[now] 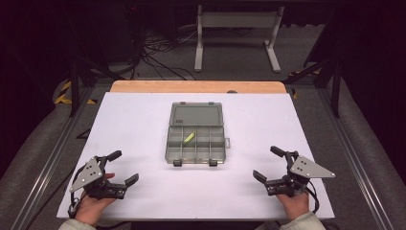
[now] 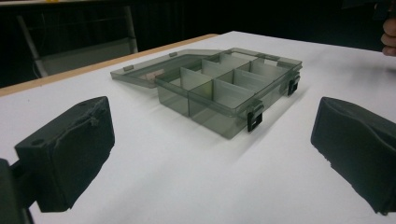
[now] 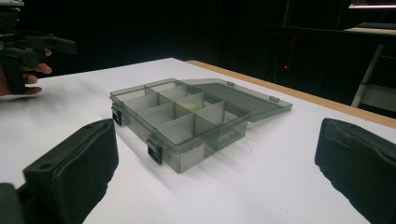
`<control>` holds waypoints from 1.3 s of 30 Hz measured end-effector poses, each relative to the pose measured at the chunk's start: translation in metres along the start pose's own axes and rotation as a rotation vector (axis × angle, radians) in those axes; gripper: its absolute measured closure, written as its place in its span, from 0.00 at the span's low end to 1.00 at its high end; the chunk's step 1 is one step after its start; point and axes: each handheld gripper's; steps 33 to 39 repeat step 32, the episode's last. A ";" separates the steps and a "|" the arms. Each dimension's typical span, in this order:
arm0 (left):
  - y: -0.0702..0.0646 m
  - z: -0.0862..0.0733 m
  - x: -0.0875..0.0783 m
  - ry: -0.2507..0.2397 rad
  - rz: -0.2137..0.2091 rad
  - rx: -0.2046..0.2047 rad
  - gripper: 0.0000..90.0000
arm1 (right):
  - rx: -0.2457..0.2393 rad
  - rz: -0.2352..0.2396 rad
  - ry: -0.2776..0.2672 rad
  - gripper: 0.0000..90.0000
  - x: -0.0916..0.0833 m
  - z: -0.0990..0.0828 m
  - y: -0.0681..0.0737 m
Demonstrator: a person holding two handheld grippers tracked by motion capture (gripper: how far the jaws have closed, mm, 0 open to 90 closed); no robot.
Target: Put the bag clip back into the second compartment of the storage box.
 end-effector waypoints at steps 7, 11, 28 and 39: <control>-0.002 -0.002 0.001 -0.010 0.010 -0.022 0.00 | -0.006 0.007 0.004 0.00 0.003 -0.001 -0.001; -0.002 -0.001 0.000 -0.003 0.011 -0.029 0.00 | 0.001 0.008 0.009 0.00 0.004 -0.001 -0.001; -0.006 0.004 -0.004 -0.014 0.021 -0.012 0.00 | 0.018 0.011 0.010 0.00 0.006 -0.003 -0.004; -0.005 0.005 -0.005 -0.019 0.022 -0.012 0.00 | 0.016 0.011 0.011 0.00 0.006 -0.003 -0.003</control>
Point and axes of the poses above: each handheld gripper's, and its own axes: x roughly forward along the jaws, z roughly out of its top, y roughly to its left
